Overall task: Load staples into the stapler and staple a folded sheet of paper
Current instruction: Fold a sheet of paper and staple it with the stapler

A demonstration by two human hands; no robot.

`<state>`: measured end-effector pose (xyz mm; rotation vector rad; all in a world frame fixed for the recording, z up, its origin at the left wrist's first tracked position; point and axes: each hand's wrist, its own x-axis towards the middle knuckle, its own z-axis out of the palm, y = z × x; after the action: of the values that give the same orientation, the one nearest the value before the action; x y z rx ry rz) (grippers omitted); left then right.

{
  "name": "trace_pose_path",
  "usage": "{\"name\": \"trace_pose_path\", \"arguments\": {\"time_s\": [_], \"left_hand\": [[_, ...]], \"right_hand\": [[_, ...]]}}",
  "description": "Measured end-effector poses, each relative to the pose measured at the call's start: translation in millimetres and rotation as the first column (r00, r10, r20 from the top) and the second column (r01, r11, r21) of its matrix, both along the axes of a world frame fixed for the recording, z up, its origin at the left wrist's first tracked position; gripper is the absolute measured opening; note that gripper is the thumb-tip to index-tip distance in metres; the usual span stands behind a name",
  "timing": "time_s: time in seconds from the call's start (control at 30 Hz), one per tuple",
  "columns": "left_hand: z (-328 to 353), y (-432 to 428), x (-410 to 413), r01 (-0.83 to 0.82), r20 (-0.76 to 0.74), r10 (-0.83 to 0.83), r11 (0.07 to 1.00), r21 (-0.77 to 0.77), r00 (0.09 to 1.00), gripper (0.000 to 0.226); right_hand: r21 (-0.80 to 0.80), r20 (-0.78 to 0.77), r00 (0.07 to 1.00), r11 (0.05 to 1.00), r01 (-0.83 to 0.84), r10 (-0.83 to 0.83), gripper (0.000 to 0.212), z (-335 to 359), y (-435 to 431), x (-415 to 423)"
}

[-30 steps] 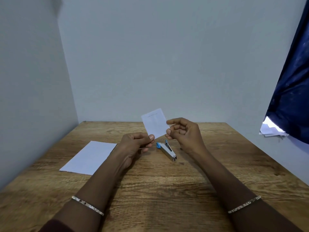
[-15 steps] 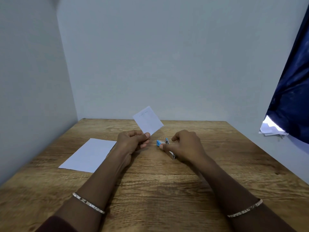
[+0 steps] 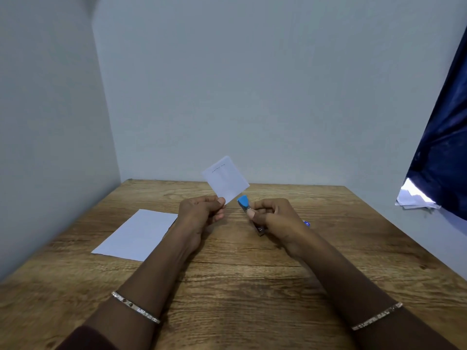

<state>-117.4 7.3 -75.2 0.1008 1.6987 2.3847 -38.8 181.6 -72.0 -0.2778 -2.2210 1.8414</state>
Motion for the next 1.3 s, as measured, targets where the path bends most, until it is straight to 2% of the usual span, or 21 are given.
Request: {"name": "trace_pose_path", "arguments": {"time_s": [0.13,0.27,0.4,0.5,0.77,1.1,1.3], "left_hand": [[0.5,1.4,-0.3,0.018,-0.048,-0.019,1.000,-0.012,0.999,0.004],[0.2,1.4,0.1,0.030,-0.081,-0.030,1.000,0.002,0.996,0.008],[0.0,2.5,2.0,0.037,-0.118,-0.037,0.999,0.000,0.992,0.013],[0.1,3.9,2.6,0.019,-0.149,-0.024,0.999,-0.035,0.988,0.016],[-2.7,5.2,2.1,0.053,-0.140,-0.057,0.998,-0.030,0.989,0.017],[-2.0,6.3,5.7,0.090,-0.111,-0.090,0.996,-0.006,0.990,0.016],[1.1,5.5,9.2,0.107,-0.103,-0.105,0.994,0.018,0.989,0.014]], "right_hand": [[-0.175,-0.024,0.993,0.978,-0.116,0.114,0.010,-5.2,-0.7,-1.4],[-0.266,-0.030,0.992,0.955,-0.129,0.125,0.013,-5.4,1.4,-3.6],[-0.280,-0.023,0.990,0.950,-0.140,0.139,0.018,-4.6,1.7,-3.5],[-0.313,-0.035,0.989,0.938,-0.151,0.147,0.014,-2.9,0.7,-2.6],[-0.355,-0.035,0.986,0.921,-0.162,0.160,0.015,-3.3,0.1,-2.3],[-0.310,-0.040,0.995,0.945,-0.101,0.093,0.011,-6.7,-1.4,-5.1],[-0.279,-0.026,1.000,0.960,-0.004,-0.004,0.009,-6.0,-11.3,-8.5]]}}
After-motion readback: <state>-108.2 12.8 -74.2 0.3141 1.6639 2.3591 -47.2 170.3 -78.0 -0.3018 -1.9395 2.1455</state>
